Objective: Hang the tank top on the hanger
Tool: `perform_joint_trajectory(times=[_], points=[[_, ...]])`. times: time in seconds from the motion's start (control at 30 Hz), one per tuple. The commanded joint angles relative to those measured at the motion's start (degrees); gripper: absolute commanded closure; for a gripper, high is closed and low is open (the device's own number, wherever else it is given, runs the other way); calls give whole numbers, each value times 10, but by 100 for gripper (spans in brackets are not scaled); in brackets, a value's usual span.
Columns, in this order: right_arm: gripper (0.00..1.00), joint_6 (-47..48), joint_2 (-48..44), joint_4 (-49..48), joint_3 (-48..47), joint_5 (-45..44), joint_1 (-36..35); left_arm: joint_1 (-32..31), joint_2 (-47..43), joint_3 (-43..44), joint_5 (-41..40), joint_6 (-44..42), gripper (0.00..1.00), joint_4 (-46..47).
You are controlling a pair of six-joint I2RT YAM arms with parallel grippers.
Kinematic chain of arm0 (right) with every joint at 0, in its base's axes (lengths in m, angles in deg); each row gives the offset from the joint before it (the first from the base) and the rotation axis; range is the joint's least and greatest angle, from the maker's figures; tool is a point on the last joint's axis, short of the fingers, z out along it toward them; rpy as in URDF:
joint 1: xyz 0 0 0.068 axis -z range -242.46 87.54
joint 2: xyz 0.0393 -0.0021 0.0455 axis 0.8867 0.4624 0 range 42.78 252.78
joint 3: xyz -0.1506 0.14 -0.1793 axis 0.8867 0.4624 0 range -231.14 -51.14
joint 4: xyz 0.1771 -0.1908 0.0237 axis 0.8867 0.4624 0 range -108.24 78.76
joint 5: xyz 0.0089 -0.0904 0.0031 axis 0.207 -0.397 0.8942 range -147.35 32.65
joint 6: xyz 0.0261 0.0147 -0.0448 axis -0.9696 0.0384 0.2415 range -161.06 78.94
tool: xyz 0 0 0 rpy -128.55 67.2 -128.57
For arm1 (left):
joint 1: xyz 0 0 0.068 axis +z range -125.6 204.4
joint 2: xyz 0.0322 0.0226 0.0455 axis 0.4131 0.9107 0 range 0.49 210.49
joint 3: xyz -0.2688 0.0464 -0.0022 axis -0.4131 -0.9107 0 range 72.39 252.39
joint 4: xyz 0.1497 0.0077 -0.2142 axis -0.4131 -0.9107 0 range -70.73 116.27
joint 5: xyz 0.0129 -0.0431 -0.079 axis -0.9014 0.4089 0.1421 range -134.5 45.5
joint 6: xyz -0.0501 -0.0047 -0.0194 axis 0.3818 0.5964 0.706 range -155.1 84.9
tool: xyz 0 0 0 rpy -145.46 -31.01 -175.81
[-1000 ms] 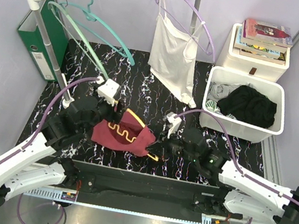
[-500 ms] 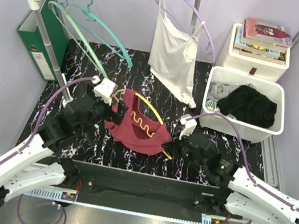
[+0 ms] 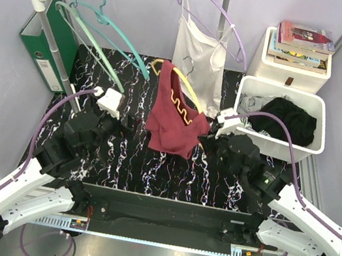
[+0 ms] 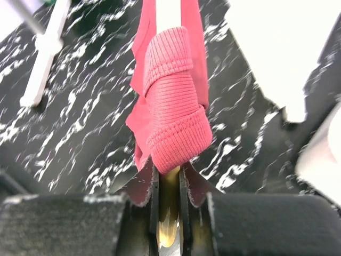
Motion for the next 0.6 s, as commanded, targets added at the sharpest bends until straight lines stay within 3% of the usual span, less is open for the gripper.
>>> perform_joint_trajectory(times=[0.0,0.57], points=[[100,44,21,-79,-75,26,52,-3,-5,-1,-7,-1,1,30],[100,89,201,-130,-298,153,166,-3,-23,-2,-3,1,1,29]])
